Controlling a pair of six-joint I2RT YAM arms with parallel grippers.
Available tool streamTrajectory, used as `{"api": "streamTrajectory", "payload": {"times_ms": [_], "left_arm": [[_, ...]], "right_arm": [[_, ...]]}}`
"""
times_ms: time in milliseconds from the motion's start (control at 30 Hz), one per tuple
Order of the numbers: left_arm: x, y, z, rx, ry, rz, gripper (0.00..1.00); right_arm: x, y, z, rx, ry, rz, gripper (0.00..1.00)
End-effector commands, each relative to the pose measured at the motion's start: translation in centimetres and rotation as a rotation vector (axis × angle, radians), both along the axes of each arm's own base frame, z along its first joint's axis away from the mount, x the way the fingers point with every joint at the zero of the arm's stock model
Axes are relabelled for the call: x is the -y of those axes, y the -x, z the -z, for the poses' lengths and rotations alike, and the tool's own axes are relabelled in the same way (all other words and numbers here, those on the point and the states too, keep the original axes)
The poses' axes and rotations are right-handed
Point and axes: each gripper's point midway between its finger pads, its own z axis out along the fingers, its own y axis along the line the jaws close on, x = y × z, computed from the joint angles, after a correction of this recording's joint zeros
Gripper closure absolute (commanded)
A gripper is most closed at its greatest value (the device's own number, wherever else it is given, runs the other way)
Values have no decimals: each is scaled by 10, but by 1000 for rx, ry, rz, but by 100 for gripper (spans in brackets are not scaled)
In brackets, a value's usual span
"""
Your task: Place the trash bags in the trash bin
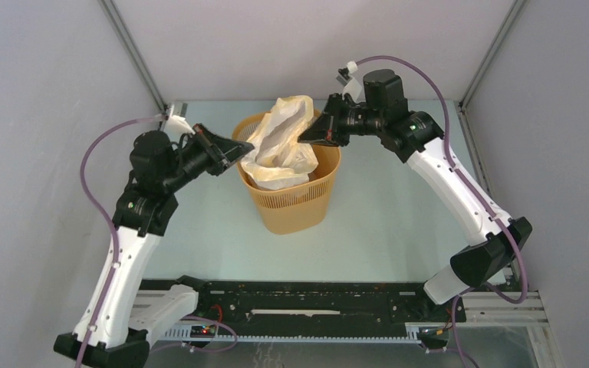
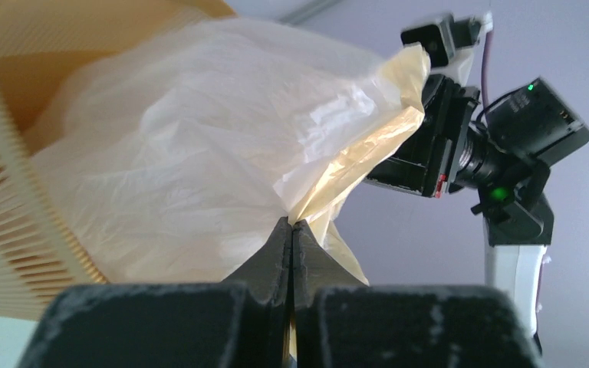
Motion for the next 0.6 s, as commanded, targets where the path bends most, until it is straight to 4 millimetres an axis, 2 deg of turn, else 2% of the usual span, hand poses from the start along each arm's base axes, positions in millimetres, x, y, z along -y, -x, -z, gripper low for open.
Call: {"api": "streamTrajectory", "payload": {"times_ms": [0, 67, 167, 333, 400, 567], "left_arm": [[-39, 0, 2, 28, 18, -222, 100], [-45, 4, 19, -18, 18, -254, 100], [-51, 13, 33, -50, 53, -285, 100], [-59, 18, 39, -59, 83, -322, 98], [-56, 19, 42, -76, 90, -306, 97], [-47, 28, 56, -128, 124, -251, 91]], "right_arm": [[45, 2, -16, 67, -9, 127, 100], [66, 11, -19, 73, -39, 179, 100], [79, 28, -13, 71, -63, 209, 100], [85, 64, -22, 140, -80, 199, 99], [89, 74, -21, 170, -65, 217, 87], [88, 84, 5, 113, -39, 187, 82]]}}
